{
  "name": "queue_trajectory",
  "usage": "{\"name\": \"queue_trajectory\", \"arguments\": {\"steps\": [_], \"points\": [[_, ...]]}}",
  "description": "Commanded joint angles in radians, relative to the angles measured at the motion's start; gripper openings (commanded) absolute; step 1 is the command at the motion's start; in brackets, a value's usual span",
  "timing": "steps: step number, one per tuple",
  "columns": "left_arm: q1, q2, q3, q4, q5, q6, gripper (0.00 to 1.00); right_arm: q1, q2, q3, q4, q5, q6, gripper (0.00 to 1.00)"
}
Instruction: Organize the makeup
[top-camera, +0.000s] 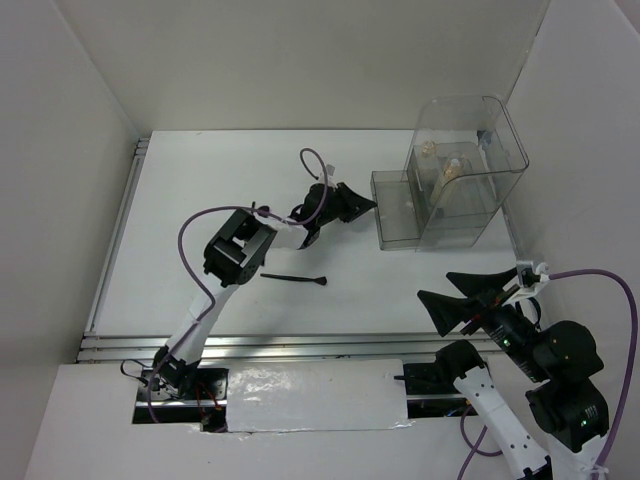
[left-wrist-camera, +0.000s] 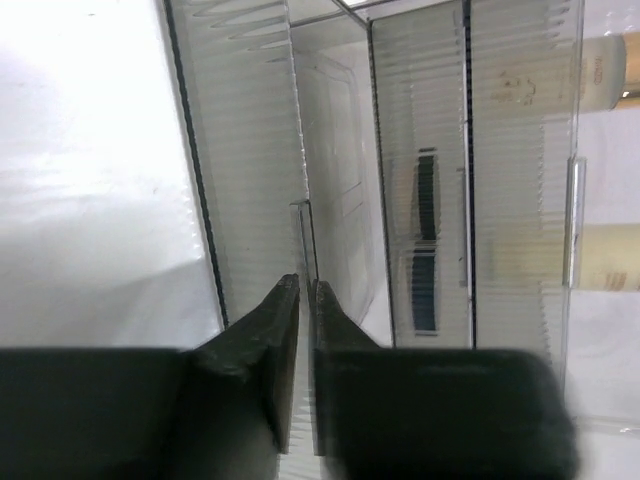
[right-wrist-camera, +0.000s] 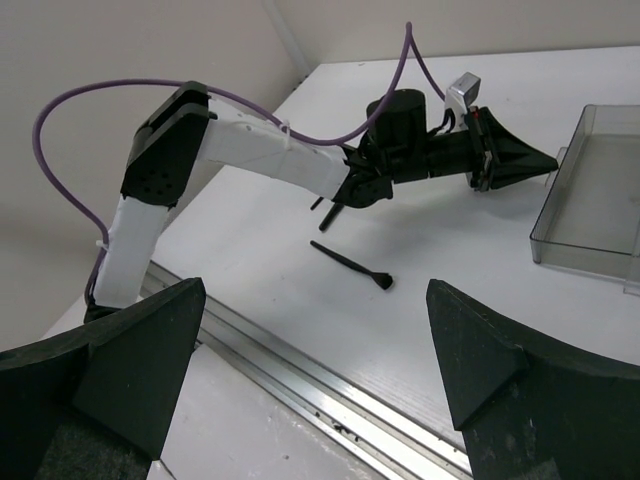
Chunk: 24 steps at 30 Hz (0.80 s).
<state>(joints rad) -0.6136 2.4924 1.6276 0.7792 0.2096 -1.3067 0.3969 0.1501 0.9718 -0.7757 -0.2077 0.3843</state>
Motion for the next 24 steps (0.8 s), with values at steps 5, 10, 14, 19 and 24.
{"name": "queue_trajectory", "arguments": {"steps": [5,10,14,19,24], "points": [[0.014,-0.17,-0.097,-0.015,-0.059,0.124,0.8,0.008,0.019,-0.008,0.052,-0.029,0.008,1.0],[0.017,-0.318,-0.115,-0.2,-0.13,0.256,0.99,0.008,0.02,-0.005,0.052,-0.024,0.007,1.0],[0.008,-0.438,-0.019,-0.731,-0.383,0.395,1.0,0.008,0.025,-0.01,0.046,-0.016,-0.005,1.0],[0.003,-0.614,-0.015,-1.144,-0.665,0.455,0.99,0.007,0.043,-0.033,0.058,-0.035,-0.002,1.0],[0.066,-0.734,-0.15,-1.316,-0.747,0.564,0.99,0.007,0.048,-0.03,0.069,-0.064,0.013,1.0]]}}
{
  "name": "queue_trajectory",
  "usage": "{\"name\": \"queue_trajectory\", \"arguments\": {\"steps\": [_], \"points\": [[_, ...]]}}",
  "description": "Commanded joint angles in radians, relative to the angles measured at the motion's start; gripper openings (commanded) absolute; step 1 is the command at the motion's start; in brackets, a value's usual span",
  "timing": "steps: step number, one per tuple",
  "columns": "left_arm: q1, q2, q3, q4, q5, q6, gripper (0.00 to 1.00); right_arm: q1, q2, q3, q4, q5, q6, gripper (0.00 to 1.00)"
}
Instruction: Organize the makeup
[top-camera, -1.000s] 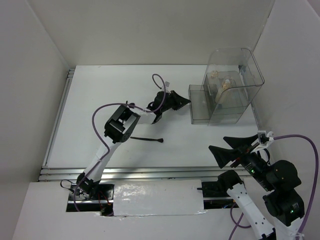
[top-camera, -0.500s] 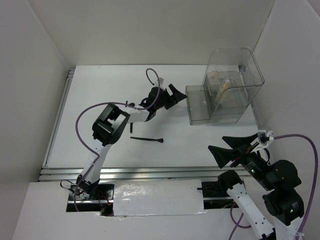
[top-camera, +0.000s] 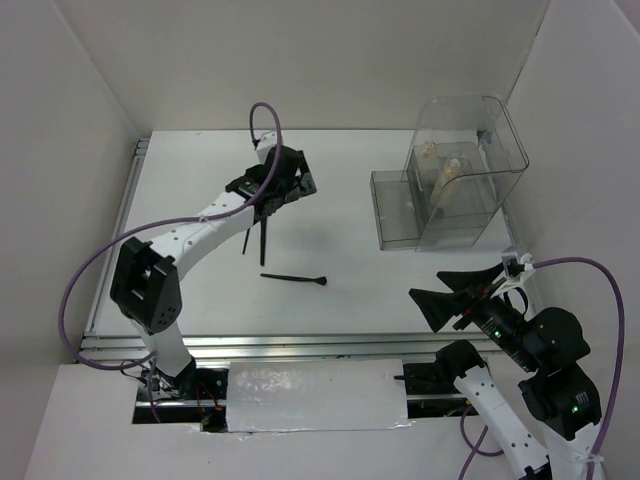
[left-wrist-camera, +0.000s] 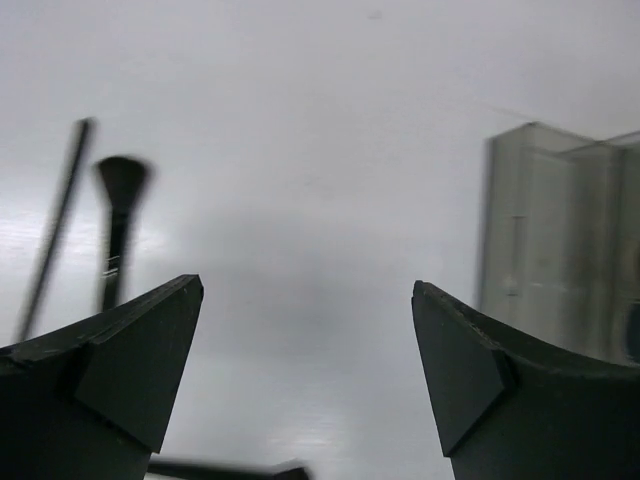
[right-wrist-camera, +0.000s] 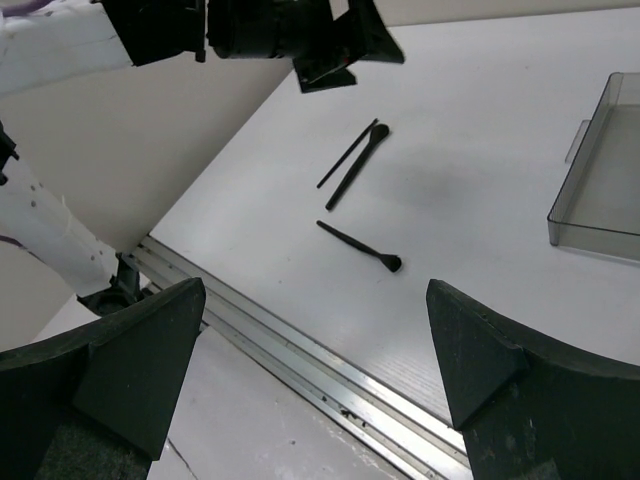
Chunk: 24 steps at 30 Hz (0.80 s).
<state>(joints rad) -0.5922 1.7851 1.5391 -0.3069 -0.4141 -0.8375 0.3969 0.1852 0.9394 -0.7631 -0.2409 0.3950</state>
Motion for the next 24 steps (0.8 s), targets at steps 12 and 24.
{"name": "queue_trajectory", "arguments": {"steps": [12,24], "points": [[0.129,-0.075,-0.32,-0.064,0.034,0.235,0.83,0.008,-0.004,-0.007,0.054,-0.057,0.045,0.99],[0.147,0.079,-0.318,-0.021,0.078,0.199,0.62,0.007,0.002,-0.007,0.054,-0.054,0.047,0.99]]}}
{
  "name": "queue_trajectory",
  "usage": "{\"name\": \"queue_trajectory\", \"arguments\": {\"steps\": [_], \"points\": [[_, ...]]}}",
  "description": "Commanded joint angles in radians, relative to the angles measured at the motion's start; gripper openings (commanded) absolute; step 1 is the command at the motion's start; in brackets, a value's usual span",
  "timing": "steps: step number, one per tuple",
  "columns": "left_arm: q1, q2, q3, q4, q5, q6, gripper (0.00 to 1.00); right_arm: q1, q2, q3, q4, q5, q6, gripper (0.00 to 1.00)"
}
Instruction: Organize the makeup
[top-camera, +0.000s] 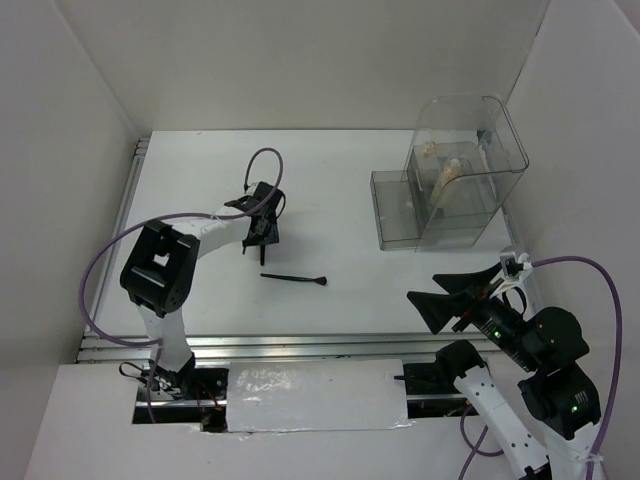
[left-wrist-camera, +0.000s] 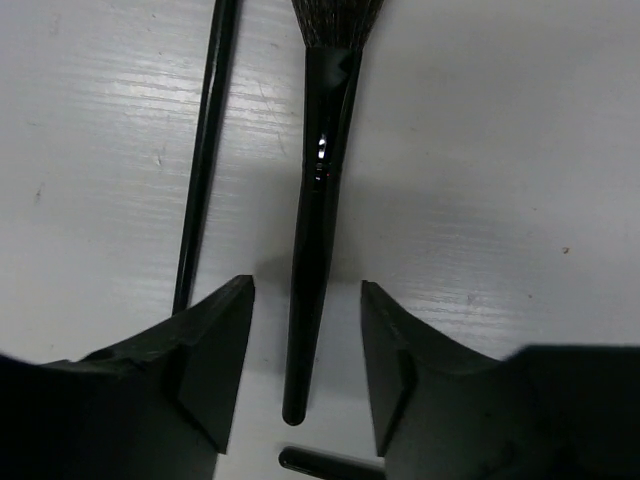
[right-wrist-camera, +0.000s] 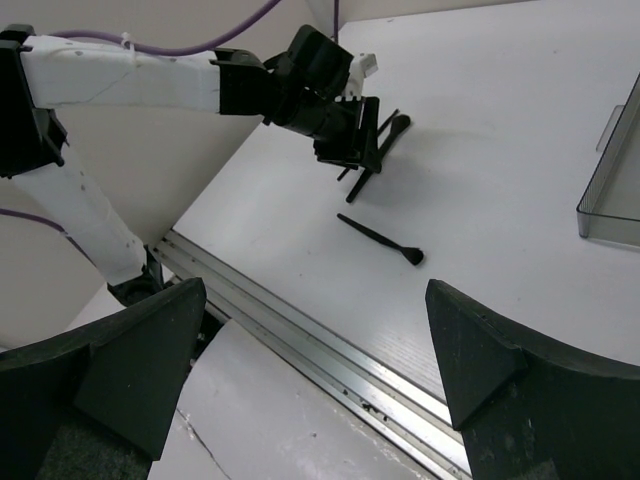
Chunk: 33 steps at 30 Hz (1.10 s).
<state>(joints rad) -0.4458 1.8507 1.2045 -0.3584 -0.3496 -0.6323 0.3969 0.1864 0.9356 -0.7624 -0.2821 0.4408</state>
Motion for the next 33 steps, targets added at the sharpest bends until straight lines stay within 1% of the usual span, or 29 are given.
{"name": "queue_trajectory", "arguments": {"steps": [1,3,4,7,10,12,13,15,16,17,19,21,25,27,28,31,33], "points": [[0.002,0.028,0.017,0.035,0.018,-0.004,0.57,0.008,-0.001,-0.004,0.055,-0.011,0.001,0.99],[0.001,0.053,0.029,0.042,0.038,-0.003,0.46,0.008,-0.001,-0.007,0.057,-0.006,0.001,0.99],[0.001,0.061,0.033,0.044,0.047,-0.001,0.35,0.008,-0.001,-0.008,0.058,-0.005,0.001,0.99],[-0.005,0.087,0.061,0.041,0.073,-0.004,0.15,0.007,-0.001,-0.006,0.061,-0.003,0.001,0.99],[-0.025,0.11,0.11,0.039,0.09,-0.001,0.02,0.007,0.002,-0.006,0.066,0.0,0.001,0.99],[-0.05,0.134,0.185,0.013,0.092,0.003,0.0,0.008,0.005,-0.009,0.069,-0.002,0.003,0.98],[-0.06,0.14,0.248,0.009,0.093,0.009,0.0,0.007,0.005,-0.009,0.071,-0.003,0.004,0.98],[-0.106,0.154,0.318,-0.011,0.093,0.009,0.0,0.007,0.007,-0.006,0.072,-0.003,0.006,0.98],[-0.125,0.157,0.39,-0.011,0.093,0.005,0.0,0.008,0.005,-0.006,0.068,0.001,0.004,0.98],[-0.164,0.16,0.427,-0.013,0.089,-0.003,0.0,0.007,0.005,-0.003,0.066,0.006,0.004,0.98],[-0.221,0.177,0.533,-0.004,0.09,-0.047,0.0,0.007,0.002,0.0,0.063,0.014,0.003,0.98],[-0.249,0.202,0.587,0.021,0.104,-0.092,0.0,0.008,0.002,0.003,0.06,0.021,0.004,0.98],[-0.304,0.274,0.717,0.137,0.193,-0.22,0.0,0.007,-0.002,0.02,0.046,0.027,0.003,0.98],[-0.312,0.321,0.747,0.189,0.218,-0.268,0.0,0.008,-0.004,0.029,0.037,0.035,0.001,0.99],[-0.317,0.352,0.748,0.267,0.248,-0.306,0.0,0.008,-0.004,0.041,0.031,0.035,-0.001,0.98],[-0.317,0.409,0.78,0.349,0.306,-0.375,0.04,0.007,-0.004,0.063,0.015,0.038,-0.005,0.98],[-0.318,0.473,0.817,0.413,0.337,-0.405,0.07,0.007,-0.005,0.071,0.005,0.043,-0.008,0.98]]}}
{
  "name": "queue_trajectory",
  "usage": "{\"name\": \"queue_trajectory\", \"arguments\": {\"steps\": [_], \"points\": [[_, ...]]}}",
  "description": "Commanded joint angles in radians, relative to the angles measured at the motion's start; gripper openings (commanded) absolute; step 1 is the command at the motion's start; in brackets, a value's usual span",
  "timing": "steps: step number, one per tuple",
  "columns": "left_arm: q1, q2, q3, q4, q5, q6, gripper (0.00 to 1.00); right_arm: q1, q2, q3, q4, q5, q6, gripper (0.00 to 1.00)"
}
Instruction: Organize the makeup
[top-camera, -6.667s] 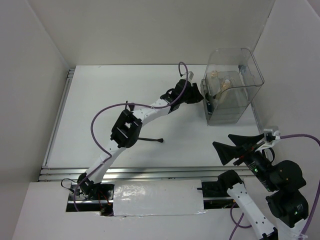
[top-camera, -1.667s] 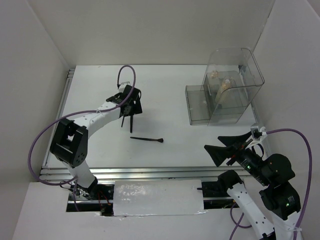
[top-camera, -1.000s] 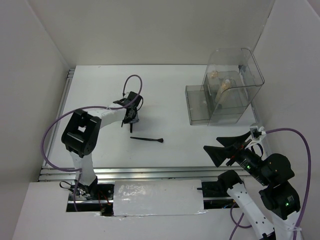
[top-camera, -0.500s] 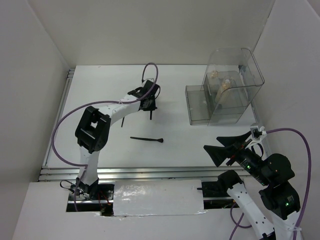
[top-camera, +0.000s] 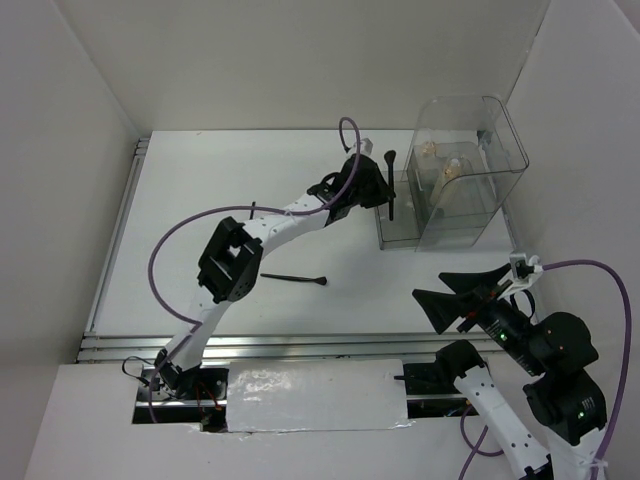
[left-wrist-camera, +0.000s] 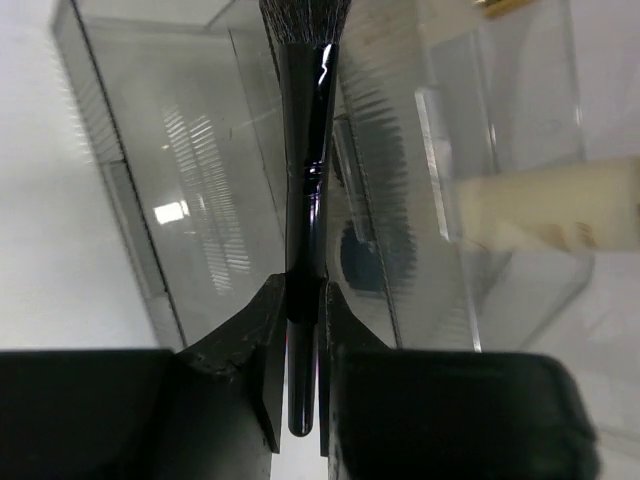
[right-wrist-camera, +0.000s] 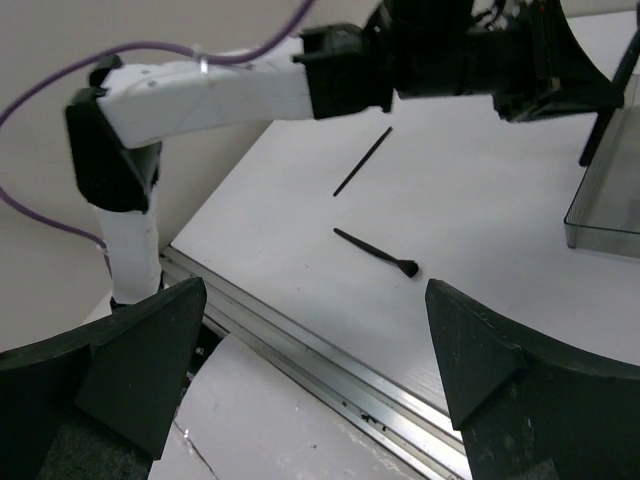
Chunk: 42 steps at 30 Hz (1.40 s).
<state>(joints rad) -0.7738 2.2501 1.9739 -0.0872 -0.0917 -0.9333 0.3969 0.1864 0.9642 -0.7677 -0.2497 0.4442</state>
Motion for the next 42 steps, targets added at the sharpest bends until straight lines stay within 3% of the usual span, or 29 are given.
{"name": "queue_trajectory", "arguments": {"steps": [1,3,4,7,9,10,14,18,22,26,33,37,42], "points": [[0.01,0.115,0.06,0.18,0.104,-0.113,0.08,0.007,-0.007,0.048,0.007,0.012,-0.013,0.98],[0.007,0.153,0.107,0.19,0.121,-0.131,0.17,0.007,-0.008,0.053,-0.004,0.02,-0.018,0.98],[0.005,0.182,0.126,0.17,0.125,-0.134,0.33,0.008,-0.013,0.056,-0.005,0.021,-0.019,0.98],[0.001,0.19,0.14,0.164,0.127,-0.137,0.65,0.008,-0.018,0.059,-0.01,0.027,-0.024,0.98],[0.001,0.172,0.102,0.184,0.122,-0.124,0.96,0.007,-0.018,0.056,-0.01,0.03,-0.027,0.98],[0.001,0.148,0.079,0.185,0.118,-0.119,0.99,0.008,-0.016,0.056,-0.007,0.029,-0.025,0.98],[0.008,0.066,0.069,0.106,0.08,-0.036,0.99,0.008,-0.013,0.05,0.002,0.017,-0.024,0.98],[0.034,-0.076,0.046,-0.074,-0.089,0.086,0.99,0.007,-0.016,0.044,0.005,0.02,-0.025,0.98],[0.138,-0.167,-0.006,-0.293,-0.226,0.188,0.99,0.008,-0.025,0.033,0.011,0.012,-0.025,0.98],[0.289,-0.248,-0.15,-0.425,-0.261,0.254,0.99,0.008,-0.036,0.008,0.025,-0.002,-0.021,0.99],[0.464,-0.398,-0.554,-0.381,-0.252,0.318,0.99,0.008,-0.028,-0.015,0.056,-0.026,-0.019,0.99],[0.505,-0.426,-0.659,-0.303,-0.197,0.337,0.97,0.008,-0.018,-0.013,0.056,-0.037,-0.025,0.99],[0.507,-0.342,-0.664,-0.283,-0.174,0.352,0.85,0.008,-0.022,-0.018,0.054,-0.034,-0.024,0.99]]}}
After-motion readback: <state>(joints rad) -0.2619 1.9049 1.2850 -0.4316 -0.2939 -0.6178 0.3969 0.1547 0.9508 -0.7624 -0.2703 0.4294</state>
